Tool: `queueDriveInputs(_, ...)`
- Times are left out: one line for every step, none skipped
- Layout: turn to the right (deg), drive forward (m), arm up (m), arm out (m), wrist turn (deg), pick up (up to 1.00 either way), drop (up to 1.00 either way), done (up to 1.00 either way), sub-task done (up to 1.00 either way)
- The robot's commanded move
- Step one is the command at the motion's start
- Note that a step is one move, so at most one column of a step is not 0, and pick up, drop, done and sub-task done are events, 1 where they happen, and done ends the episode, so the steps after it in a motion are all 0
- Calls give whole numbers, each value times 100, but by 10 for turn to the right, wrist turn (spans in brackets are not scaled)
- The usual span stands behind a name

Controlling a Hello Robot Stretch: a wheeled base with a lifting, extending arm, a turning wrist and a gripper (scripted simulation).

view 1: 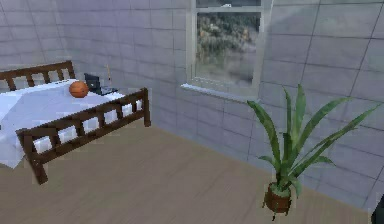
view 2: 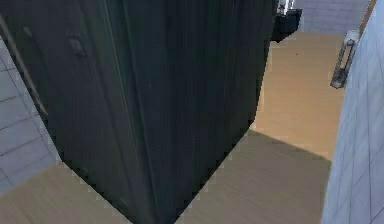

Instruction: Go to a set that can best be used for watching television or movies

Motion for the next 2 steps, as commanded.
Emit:
queueDriveInputs(0, 25, 0, 0, 0, 0, 0, 0, 0)
queueDriveInputs(-450, 0, 0, 0, 0, 0, 0, 0, 0)
